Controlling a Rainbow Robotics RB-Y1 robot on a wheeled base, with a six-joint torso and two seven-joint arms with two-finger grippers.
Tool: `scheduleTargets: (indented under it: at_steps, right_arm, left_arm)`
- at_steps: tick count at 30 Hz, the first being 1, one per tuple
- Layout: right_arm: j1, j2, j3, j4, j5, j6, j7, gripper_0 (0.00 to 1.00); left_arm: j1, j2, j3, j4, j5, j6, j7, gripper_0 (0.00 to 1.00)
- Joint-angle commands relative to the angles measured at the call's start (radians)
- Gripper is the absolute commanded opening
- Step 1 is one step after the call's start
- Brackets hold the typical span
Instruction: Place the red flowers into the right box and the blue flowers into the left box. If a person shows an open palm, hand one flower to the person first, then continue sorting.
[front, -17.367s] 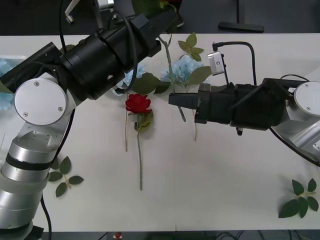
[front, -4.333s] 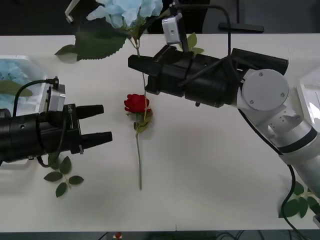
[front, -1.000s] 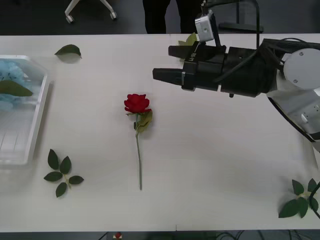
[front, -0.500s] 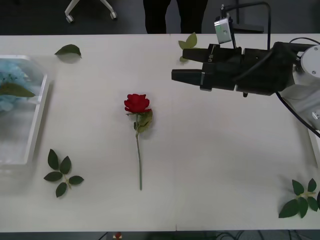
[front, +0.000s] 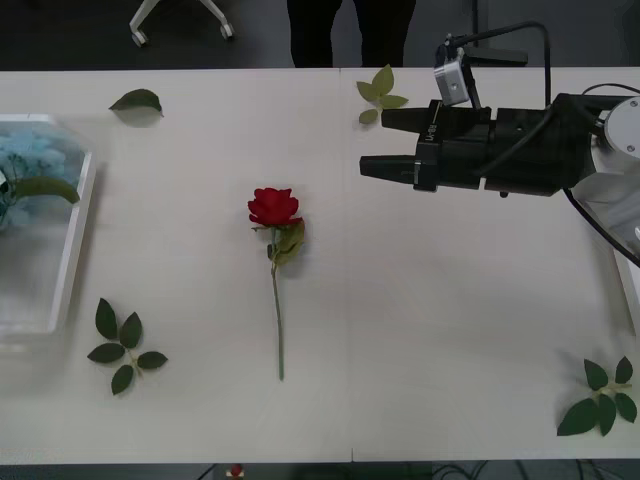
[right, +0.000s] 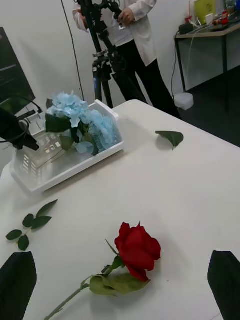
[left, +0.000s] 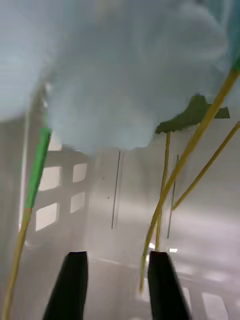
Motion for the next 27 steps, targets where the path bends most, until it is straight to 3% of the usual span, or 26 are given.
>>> scheduleTargets:
  at_steps: [1, 7, 21, 27]
  right_arm:
    - [-0.015, -0.014, -0.009, -0.022, -0.002, -0.006, 0.008, 1.00]
    - [-0.014, -0.015, -0.009, -0.021, -0.002, -0.006, 0.011, 1.00]
    - [-0.015, -0.015, -0.009, -0.022, -0.002, -0.009, 0.014, 1.00]
    - [-0.015, -0.017, -0.009, -0.022, -0.002, -0.010, 0.014, 1.00]
  left_arm:
    - [-0.043, 0.038, 0.051, -0.045, 0.012, 0.100, 0.040, 0.84]
    - [-0.073, 0.040, 0.122, -0.111, 0.008, 0.246, 0.041, 0.97]
    - [-0.193, 0.086, 0.173, -0.320, 0.026, 0.618, 0.086, 0.98]
    - [-0.279, 0.078, 0.082, -0.427, 0.094, 0.692, 0.283, 0.98]
